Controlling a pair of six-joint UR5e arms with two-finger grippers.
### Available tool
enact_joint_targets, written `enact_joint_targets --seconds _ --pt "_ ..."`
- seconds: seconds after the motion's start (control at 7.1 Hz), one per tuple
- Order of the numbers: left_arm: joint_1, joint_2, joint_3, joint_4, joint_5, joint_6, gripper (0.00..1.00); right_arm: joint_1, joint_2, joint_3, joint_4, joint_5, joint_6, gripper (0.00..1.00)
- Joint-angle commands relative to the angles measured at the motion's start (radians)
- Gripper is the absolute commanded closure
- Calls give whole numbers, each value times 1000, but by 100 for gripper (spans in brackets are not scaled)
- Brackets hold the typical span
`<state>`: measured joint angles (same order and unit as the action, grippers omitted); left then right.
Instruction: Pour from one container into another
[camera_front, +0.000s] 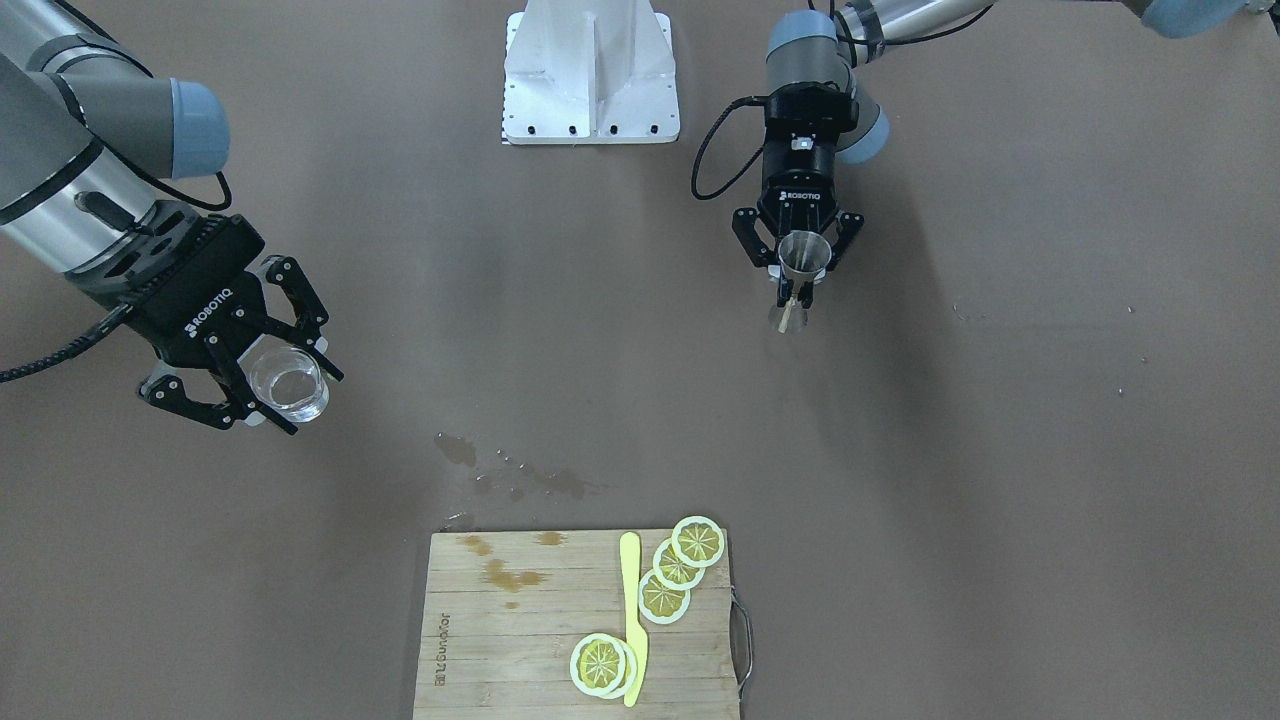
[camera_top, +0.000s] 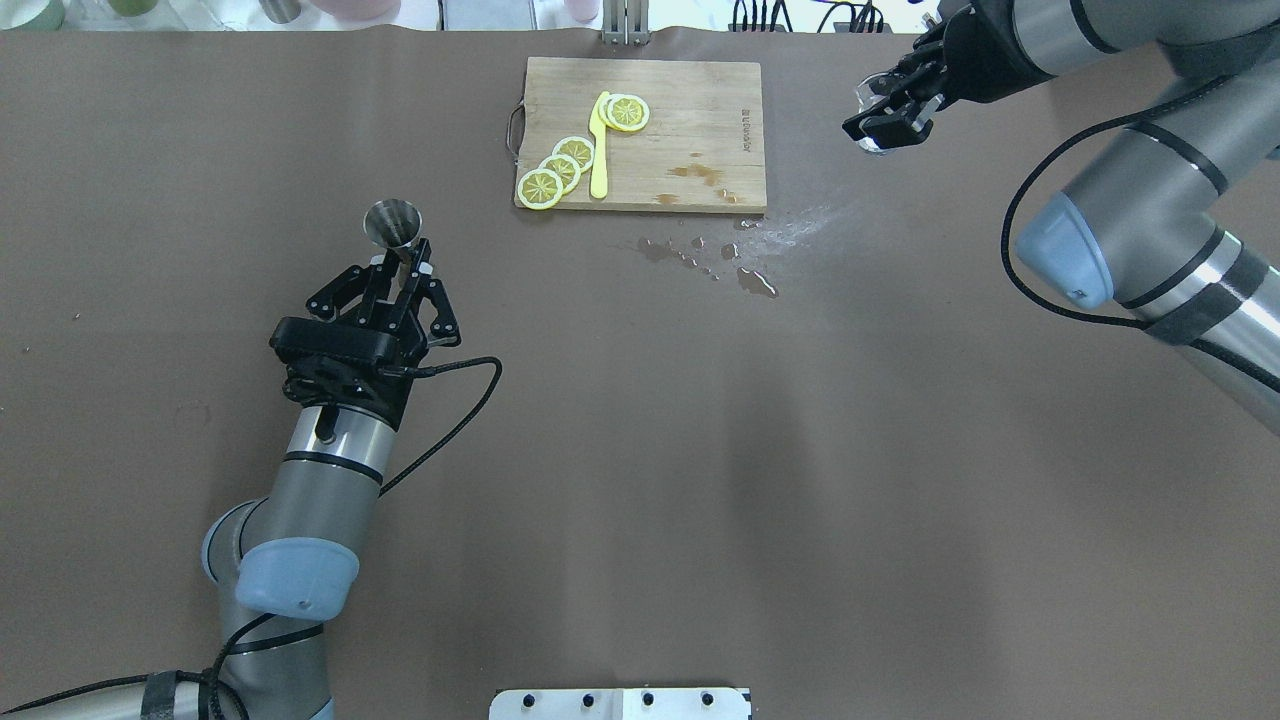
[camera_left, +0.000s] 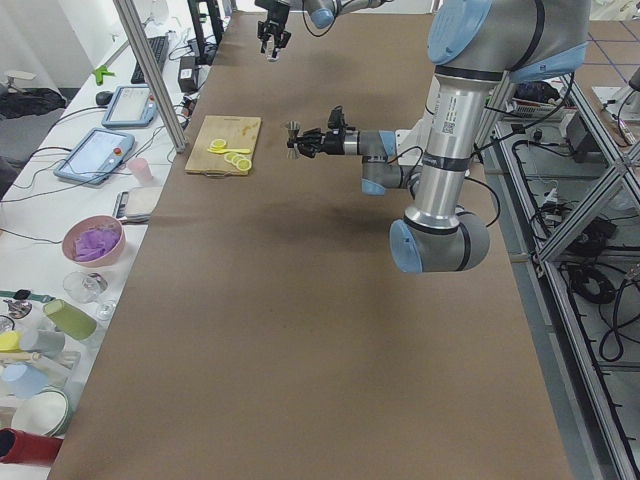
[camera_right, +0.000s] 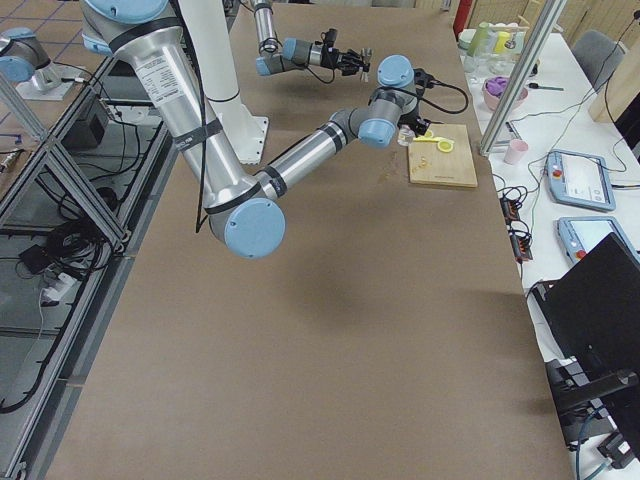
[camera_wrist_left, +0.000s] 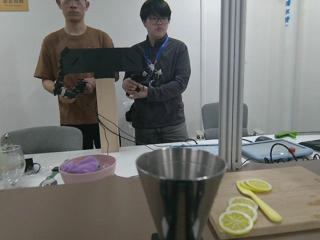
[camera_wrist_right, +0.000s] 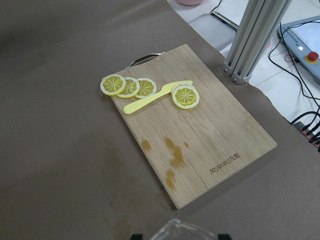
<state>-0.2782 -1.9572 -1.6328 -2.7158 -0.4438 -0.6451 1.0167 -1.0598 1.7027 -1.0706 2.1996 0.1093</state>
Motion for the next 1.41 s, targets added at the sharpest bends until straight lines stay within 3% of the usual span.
enact_joint_targets --seconds 0.0,0.14,0.42,0.99,1.27 --pt "-35 -92 2 132 -32 12 100 -21 32 12 -66 -4 -11 100" --pt "-35 -142 20 208 -32 12 100 -53 41 9 -68 -11 -58 100" --pt "-35 -253 147 232 -32 83 100 -87 81 18 -87 -37 -75 100" --pt "-55 -376 286 284 -96 116 100 -139 107 161 -377 -64 -158 100" --pt "-55 -422 341 287 -104 142 100 -174 121 158 -399 -73 -204 100"
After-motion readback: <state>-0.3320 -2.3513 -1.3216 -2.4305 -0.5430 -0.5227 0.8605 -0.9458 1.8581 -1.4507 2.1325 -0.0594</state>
